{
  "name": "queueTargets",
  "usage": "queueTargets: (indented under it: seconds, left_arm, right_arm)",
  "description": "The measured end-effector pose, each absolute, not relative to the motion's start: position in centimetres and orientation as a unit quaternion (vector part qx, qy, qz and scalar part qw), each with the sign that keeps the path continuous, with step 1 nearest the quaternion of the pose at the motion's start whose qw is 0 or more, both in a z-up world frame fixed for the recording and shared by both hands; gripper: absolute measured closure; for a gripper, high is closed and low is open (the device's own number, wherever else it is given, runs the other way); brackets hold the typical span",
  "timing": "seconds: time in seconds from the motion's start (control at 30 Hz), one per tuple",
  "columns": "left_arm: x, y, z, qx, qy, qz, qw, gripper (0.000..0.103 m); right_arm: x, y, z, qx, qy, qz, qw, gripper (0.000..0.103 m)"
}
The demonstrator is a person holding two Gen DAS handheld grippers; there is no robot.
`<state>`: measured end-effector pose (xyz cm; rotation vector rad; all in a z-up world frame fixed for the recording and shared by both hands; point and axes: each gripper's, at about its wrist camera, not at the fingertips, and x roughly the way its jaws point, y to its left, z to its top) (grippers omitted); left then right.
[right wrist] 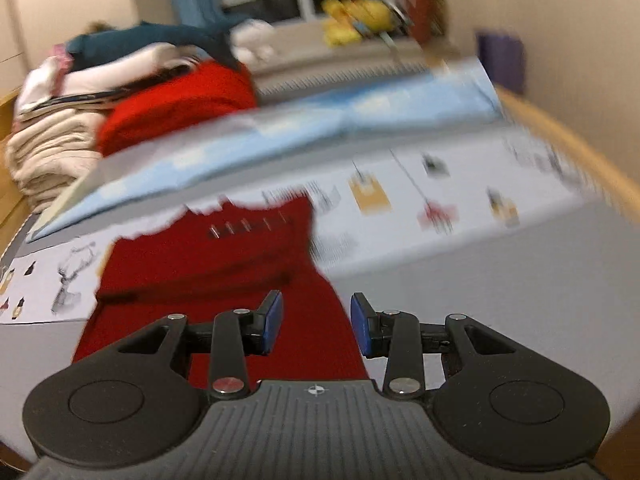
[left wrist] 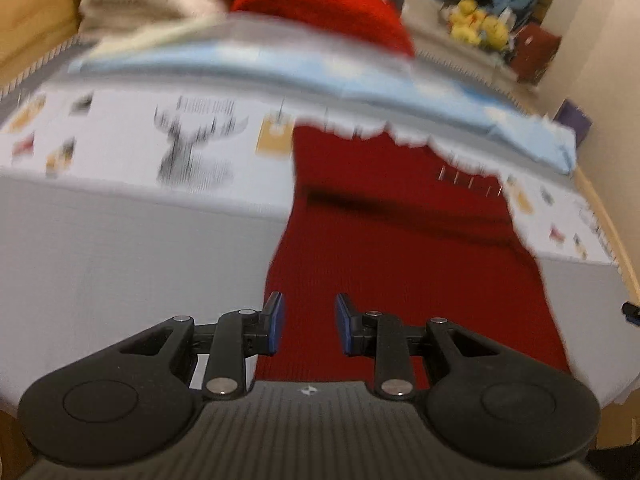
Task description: Fold small clothes
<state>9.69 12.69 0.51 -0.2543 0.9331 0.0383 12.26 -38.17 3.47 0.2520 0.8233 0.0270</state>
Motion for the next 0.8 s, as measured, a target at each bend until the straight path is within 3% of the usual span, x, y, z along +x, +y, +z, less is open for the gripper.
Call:
queueTargets:
  seconds: [0.23, 0.43, 0.8]
  left_arm:
    - [7.3, 14.0, -9.3, -0.145, 0.552, 0.060, 0.819, 0.073]
    - [6.6, 15.8, -10.7, -0.172, 0.573, 0.056, 0.799, 0.072]
    - [6.0, 14.7, -11.3, -0.123, 0.582, 0.039, 0.803, 0.072]
  right_arm:
    - [11.5, -40.6, -5.7, 0.195, 0.522, -0.037, 0.830, 0.064]
    - [10.9, -40.0, -9.0, 0.166, 0.575, -0.046, 0.800, 0.064]
    - [10.2, -38.2, -11.4, 0.115, 0.612, -0.054, 0.780, 0.060]
